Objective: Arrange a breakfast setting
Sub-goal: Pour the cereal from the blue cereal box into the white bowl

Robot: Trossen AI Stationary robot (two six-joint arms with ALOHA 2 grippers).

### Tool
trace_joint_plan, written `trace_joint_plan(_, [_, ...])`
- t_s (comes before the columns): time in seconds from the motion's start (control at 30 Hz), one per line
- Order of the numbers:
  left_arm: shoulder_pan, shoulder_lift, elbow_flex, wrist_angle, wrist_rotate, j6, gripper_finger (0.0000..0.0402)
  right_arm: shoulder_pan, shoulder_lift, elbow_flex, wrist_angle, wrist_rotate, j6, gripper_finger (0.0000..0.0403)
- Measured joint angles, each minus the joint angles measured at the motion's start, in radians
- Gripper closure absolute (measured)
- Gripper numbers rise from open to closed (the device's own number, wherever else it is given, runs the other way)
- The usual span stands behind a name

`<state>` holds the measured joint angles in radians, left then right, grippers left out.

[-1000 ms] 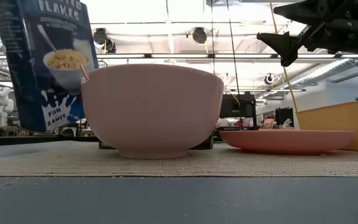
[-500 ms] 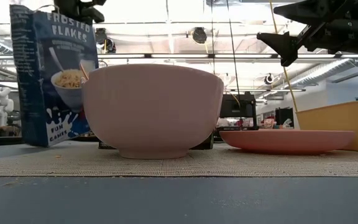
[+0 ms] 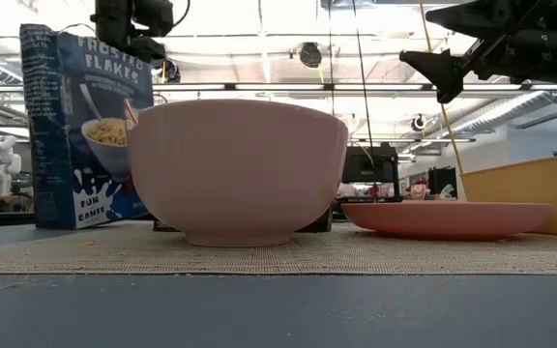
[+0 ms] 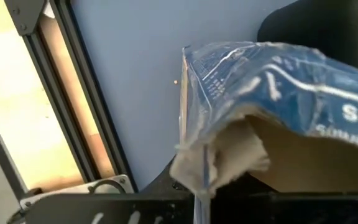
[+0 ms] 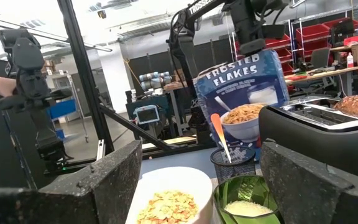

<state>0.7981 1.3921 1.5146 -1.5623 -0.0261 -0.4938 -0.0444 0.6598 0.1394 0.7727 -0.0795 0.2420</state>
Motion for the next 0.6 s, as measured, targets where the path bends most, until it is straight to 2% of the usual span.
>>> trace_joint_plan(0.3, [-0.001,0.004,0.0,-0.006,0.004,0.025,0.0364,0.0,0.0,0.0,0.0,0.0,0.0,0.009])
trace_joint_plan(0.6, [-0.001,0.004,0.0,-0.005,0.003,0.024,0.0293,0.0,0.0,0.0,0.0,0.0,0.0,0.009])
